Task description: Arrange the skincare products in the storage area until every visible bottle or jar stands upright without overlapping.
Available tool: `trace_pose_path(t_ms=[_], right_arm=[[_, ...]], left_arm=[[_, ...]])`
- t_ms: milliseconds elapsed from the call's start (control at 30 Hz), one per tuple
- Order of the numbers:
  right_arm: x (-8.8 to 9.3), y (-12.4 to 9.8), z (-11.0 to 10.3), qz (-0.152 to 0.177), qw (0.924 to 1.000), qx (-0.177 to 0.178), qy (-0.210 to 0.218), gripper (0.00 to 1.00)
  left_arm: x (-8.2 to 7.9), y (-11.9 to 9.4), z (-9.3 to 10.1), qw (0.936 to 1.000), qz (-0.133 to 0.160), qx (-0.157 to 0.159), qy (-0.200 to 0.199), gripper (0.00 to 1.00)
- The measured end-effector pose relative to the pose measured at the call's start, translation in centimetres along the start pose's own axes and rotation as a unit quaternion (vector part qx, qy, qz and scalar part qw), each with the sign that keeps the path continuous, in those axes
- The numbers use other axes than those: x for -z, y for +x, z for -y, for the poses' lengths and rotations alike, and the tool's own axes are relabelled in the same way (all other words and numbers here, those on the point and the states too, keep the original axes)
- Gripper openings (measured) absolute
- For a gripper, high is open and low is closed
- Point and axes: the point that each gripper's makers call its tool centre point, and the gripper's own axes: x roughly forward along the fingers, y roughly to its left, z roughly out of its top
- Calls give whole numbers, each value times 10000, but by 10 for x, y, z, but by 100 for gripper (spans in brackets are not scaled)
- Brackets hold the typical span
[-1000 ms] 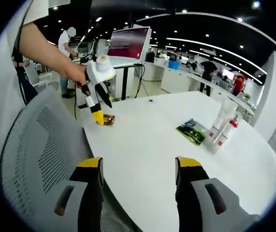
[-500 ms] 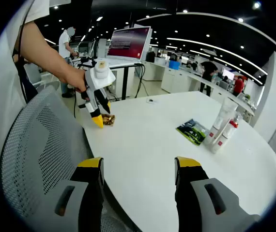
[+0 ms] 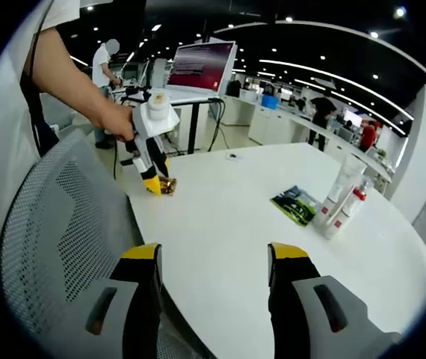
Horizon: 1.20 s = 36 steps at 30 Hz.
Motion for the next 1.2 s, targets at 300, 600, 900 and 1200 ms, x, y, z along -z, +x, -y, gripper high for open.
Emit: trace_pose_path(t_ms=[300,600,900,1200], right_arm=[[0,0,2,19,10000,15,72,53],[0,-3,13,88,9991,161,395,49],[-1,-6,15,154,9969,156,757,37],[0,-6,8,130,9928,-138,1187,19]], left_arm=[[-1,-2,9,9994,146,153,-266,39],[-22,-13,24,9969,539,314,-470,39],[-51,-21,75,9918,1053,647,-337,39],[-63,-33,114,9846,1416,987,-288,39]])
